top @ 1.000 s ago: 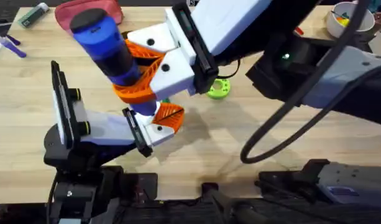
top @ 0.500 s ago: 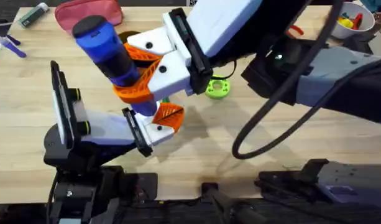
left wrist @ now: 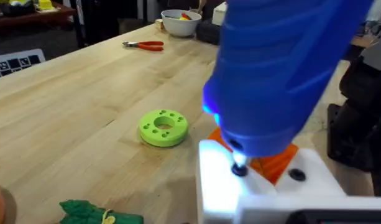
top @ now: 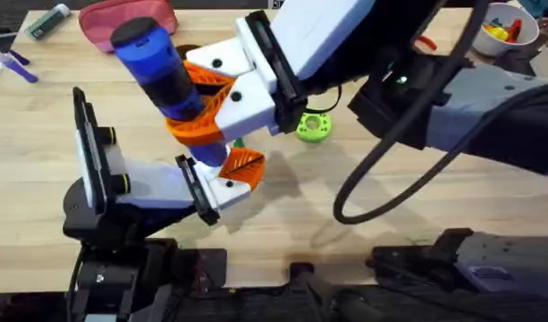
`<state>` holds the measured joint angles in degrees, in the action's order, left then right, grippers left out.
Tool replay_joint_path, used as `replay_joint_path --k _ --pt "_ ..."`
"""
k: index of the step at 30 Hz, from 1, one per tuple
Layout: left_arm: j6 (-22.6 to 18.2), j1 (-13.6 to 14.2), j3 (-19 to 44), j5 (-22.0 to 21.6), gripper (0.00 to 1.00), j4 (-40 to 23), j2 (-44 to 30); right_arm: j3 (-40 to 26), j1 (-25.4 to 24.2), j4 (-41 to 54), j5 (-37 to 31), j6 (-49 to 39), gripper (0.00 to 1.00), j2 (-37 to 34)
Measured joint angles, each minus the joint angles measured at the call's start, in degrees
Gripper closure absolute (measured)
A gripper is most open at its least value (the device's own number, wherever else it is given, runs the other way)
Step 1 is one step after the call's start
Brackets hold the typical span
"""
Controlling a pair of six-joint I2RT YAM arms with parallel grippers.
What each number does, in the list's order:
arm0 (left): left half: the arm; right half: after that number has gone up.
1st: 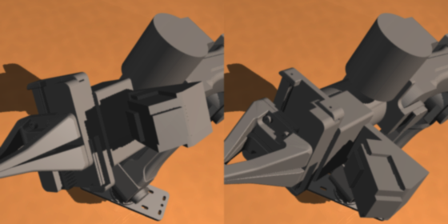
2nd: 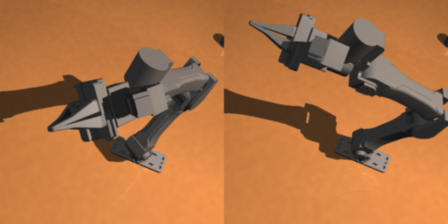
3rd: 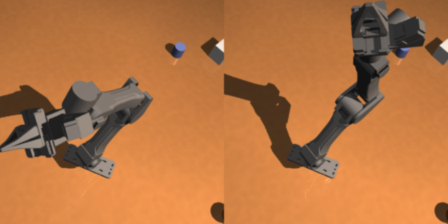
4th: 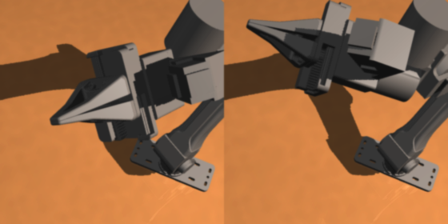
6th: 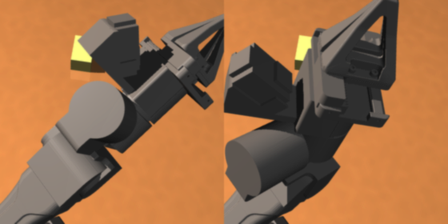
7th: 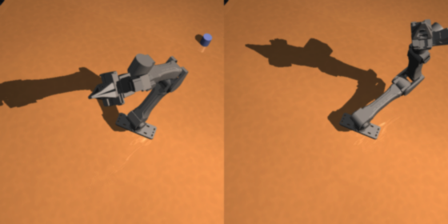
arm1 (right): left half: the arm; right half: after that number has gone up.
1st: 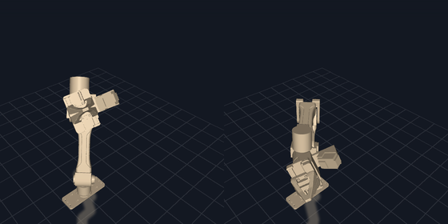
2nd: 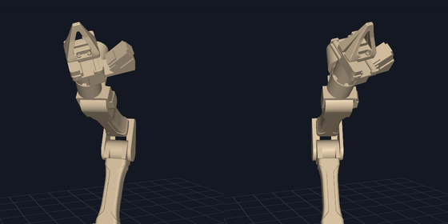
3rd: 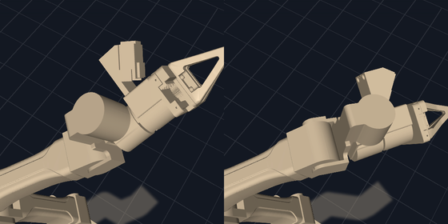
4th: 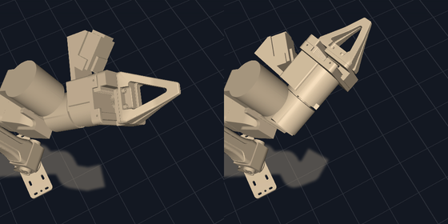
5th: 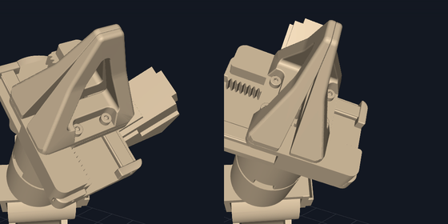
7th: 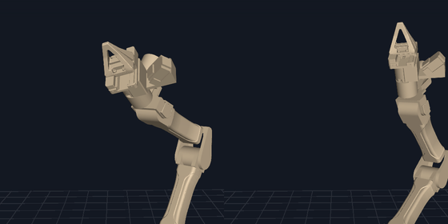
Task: Pick up the gripper from the table and insert it into the empty holder that is missing its gripper. Then pick up a screw, insert it into the mounting hole, and use the screwdriver to tighten it. Finally, clean up the table by picking up the vegetable and placing it into the bucket.
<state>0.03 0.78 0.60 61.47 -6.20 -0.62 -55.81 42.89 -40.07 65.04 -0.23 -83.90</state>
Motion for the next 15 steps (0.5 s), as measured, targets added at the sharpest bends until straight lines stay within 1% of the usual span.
replay_joint_path --k 6,11,13,15 --pt "0.0 0.0 0.0 0.0 0.986 0.0 0.0 0.0 0.0 -1.9 0.3 0.7 0.976 -0.7" --pt "0.0 0.0 0.0 -0.2 0.986 0.0 0.0 0.0 0.0 -6.5 0.9 4.2 0.976 -1.7" --pt "0.0 0.0 0.0 -0.2 0.986 0.0 0.0 -0.2 -0.1 -6.6 0.9 5.6 0.976 -1.7" --pt "0.0 0.0 0.0 -0.1 0.986 0.0 0.0 -1.9 -0.7 -5.3 0.9 7.0 0.976 -1.7"
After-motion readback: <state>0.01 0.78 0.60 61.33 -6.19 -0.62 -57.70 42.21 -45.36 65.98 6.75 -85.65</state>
